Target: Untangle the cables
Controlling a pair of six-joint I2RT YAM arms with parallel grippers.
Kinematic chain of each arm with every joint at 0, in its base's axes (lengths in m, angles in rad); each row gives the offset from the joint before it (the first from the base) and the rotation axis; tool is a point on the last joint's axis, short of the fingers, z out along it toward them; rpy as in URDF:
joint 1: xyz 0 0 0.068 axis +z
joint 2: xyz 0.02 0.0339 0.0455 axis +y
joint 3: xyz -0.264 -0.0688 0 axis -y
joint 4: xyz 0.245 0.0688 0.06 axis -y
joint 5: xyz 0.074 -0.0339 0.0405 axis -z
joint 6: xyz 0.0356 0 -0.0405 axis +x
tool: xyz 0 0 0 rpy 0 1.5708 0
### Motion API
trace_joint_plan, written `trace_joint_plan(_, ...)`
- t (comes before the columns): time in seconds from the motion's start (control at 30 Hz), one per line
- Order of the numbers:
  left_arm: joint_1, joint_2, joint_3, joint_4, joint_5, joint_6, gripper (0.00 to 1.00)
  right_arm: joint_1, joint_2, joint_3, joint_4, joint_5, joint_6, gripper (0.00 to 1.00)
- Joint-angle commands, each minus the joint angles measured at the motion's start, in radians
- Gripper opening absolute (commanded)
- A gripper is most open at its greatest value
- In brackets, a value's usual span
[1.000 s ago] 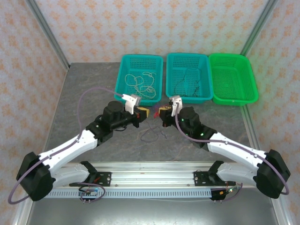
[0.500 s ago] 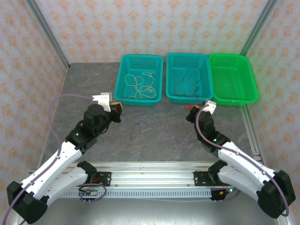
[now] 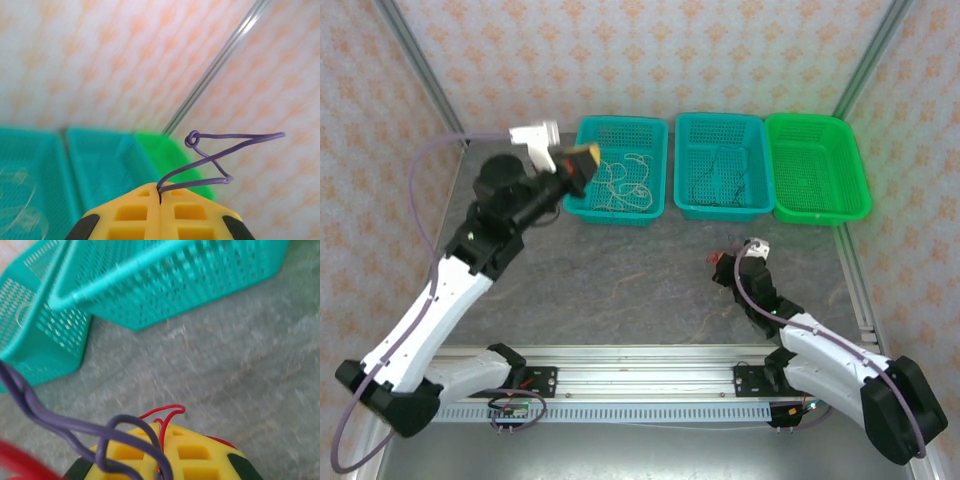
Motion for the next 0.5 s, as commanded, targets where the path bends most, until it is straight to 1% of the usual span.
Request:
trace_joint_plan(0.0, -0.01, 0.156, 0.185, 0.102, 0.075, -0.06, 0.0, 0.0, -0.011, -0.041, 0.054, -0.053, 0.074, 0.0)
trace_joint_plan(0.17, -0.045, 0.458, 0.511, 0.199, 0.105, -0.067, 0.0, 0.001, -0.122, -0.086, 0.015, -0.055, 0.092, 0.0)
trace_joint_plan(0.23, -0.069, 0.57, 0.641, 0.229, 0.117, -0.051, 0.0, 0.0, -0.169, -0.098, -0.001, -0.052, 0.091, 0.0)
trace_joint_plan(0.3, -0.097, 0.685, 0.794, 0.189, 0.097, 0.02, 0.0, 0.0, -0.217, -0.106, -0.023, -0.049, 0.088, 0.0)
trace_joint_plan(0.37, -0.121, 0.832, 0.964, 0.101, 0.06, 0.088, 0.0, 0.0, -0.267, -0.11, -0.056, -0.05, 0.084, 0.0)
trace_joint_plan(0.47, -0.135, 1.017, 1.169, -0.007, -0.001, 0.132, 0.0, 0.0, -0.326, -0.121, -0.082, -0.055, 0.091, 0.0)
